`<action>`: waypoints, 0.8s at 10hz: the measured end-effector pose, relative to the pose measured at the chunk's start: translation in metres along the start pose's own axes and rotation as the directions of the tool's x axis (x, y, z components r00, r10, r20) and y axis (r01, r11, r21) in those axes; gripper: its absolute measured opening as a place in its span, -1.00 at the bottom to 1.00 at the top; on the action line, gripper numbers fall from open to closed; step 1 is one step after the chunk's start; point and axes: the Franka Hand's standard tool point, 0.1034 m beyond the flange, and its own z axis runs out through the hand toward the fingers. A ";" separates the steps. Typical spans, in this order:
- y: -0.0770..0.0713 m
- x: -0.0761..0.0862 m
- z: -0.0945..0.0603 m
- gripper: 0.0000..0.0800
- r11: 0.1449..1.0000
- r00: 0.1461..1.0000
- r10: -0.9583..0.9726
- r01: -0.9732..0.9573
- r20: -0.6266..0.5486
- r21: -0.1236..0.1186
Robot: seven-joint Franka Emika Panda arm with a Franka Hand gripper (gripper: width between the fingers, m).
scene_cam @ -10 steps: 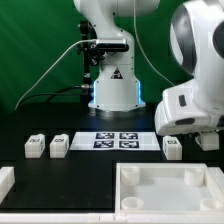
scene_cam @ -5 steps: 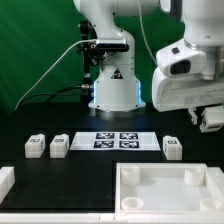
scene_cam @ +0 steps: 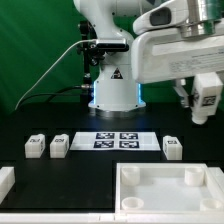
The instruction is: Assemble one leg
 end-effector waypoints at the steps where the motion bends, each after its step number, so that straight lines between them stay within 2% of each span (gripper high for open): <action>1: 0.001 0.004 -0.002 -0.27 1.000 0.994 -0.004 0.003 -0.108 -0.009; 2: 0.005 0.002 -0.001 -0.27 1.000 0.982 -0.003 0.000 -0.189 -0.019; 3: 0.007 0.003 -0.002 -0.27 0.999 0.947 -0.007 -0.003 -0.321 -0.032; 4: 0.007 -0.008 0.008 -0.27 1.000 0.954 -0.005 -0.004 -0.299 -0.029; 5: 0.010 -0.003 0.007 -0.27 0.999 0.957 -0.017 0.007 -0.290 -0.034; 6: 0.025 0.016 0.010 -0.27 0.998 0.951 -0.054 0.038 -0.304 -0.058; 7: 0.035 0.038 0.015 -0.27 0.997 0.945 -0.061 0.041 -0.320 -0.068; 8: 0.038 0.056 0.022 -0.27 0.997 0.940 -0.059 0.039 -0.337 -0.068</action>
Offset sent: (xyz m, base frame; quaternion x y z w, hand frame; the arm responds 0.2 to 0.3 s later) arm 0.0000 0.0000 0.0000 0.0000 0.0899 0.0000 0.9960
